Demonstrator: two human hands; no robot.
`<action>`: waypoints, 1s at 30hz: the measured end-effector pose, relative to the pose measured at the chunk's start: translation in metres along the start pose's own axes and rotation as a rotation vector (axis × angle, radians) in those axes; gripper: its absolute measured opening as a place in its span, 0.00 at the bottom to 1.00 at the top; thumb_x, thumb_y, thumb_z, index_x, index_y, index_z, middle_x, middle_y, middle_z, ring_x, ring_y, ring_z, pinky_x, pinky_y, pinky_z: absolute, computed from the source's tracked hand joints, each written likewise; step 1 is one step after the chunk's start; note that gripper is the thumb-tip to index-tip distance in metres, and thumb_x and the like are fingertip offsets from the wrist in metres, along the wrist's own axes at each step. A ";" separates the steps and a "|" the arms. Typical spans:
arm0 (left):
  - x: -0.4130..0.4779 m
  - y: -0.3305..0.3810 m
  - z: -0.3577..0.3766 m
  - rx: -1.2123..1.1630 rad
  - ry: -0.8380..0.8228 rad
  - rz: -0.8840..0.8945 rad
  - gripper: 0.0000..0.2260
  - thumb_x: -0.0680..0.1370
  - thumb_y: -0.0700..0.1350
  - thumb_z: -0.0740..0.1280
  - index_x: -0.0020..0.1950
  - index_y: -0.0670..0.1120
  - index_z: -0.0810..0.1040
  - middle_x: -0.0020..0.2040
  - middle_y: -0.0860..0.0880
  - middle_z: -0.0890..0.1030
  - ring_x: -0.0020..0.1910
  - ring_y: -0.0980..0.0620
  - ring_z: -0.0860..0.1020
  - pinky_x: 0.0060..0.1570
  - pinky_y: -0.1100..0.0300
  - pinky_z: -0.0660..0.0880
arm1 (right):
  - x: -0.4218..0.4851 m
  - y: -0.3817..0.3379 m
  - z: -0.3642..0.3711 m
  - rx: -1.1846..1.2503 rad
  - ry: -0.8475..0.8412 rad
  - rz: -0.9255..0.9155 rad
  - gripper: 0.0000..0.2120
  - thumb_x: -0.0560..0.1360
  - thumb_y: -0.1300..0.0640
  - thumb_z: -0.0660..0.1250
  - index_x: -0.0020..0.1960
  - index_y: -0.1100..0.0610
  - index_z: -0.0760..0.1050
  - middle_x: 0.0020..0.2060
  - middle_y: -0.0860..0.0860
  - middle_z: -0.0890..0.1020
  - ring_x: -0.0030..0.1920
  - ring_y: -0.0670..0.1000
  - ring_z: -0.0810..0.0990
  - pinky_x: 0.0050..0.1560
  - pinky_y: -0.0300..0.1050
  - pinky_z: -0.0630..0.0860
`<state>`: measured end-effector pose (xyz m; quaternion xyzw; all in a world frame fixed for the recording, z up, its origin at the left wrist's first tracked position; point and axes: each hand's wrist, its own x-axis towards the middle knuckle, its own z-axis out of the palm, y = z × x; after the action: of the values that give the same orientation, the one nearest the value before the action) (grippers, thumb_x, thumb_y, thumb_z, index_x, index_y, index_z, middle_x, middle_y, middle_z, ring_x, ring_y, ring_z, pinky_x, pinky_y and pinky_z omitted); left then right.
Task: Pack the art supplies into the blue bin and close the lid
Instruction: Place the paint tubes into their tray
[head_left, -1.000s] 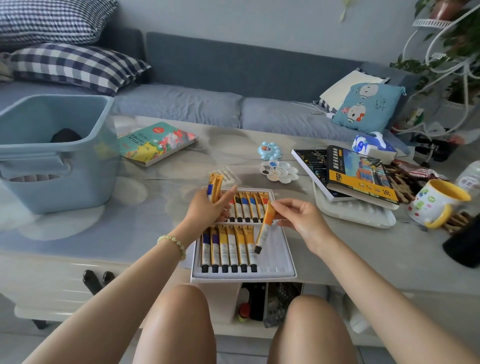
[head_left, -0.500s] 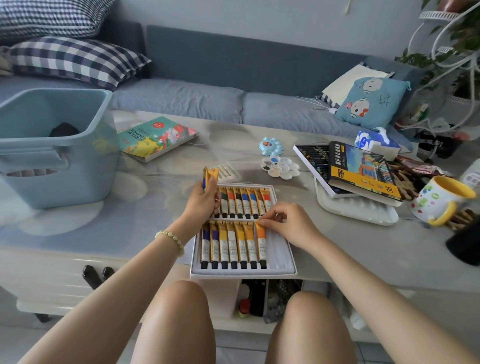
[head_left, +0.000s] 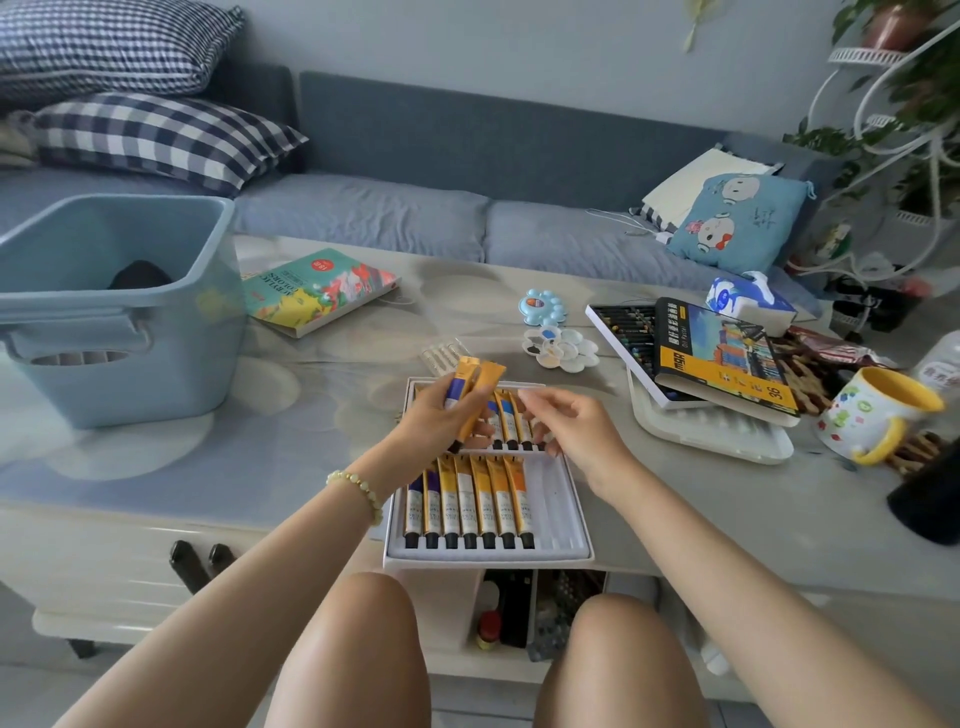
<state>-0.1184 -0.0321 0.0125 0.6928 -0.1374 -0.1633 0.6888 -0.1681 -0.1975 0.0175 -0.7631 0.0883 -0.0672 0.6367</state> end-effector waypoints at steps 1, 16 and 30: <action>-0.001 0.002 0.005 0.000 -0.041 0.003 0.09 0.79 0.48 0.64 0.55 0.44 0.74 0.43 0.47 0.80 0.36 0.56 0.81 0.38 0.62 0.80 | 0.001 -0.004 0.002 0.066 -0.003 0.037 0.10 0.76 0.50 0.67 0.53 0.54 0.81 0.36 0.49 0.79 0.32 0.44 0.74 0.28 0.35 0.69; -0.003 0.014 0.022 -0.204 -0.314 -0.113 0.15 0.81 0.53 0.58 0.52 0.42 0.73 0.32 0.53 0.76 0.26 0.60 0.70 0.24 0.71 0.69 | 0.001 -0.007 -0.013 0.369 -0.194 0.100 0.15 0.78 0.50 0.61 0.62 0.53 0.76 0.47 0.47 0.81 0.45 0.45 0.77 0.38 0.35 0.72; 0.008 -0.015 0.004 0.210 0.214 0.115 0.12 0.81 0.51 0.58 0.43 0.45 0.70 0.30 0.51 0.74 0.27 0.54 0.72 0.31 0.57 0.72 | -0.004 0.009 -0.033 0.238 0.036 0.038 0.03 0.74 0.61 0.68 0.45 0.53 0.79 0.36 0.46 0.85 0.37 0.42 0.82 0.33 0.32 0.74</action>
<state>-0.1131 -0.0394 -0.0028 0.7655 -0.1191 -0.0334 0.6315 -0.1796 -0.2300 0.0144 -0.6789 0.1058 -0.0787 0.7223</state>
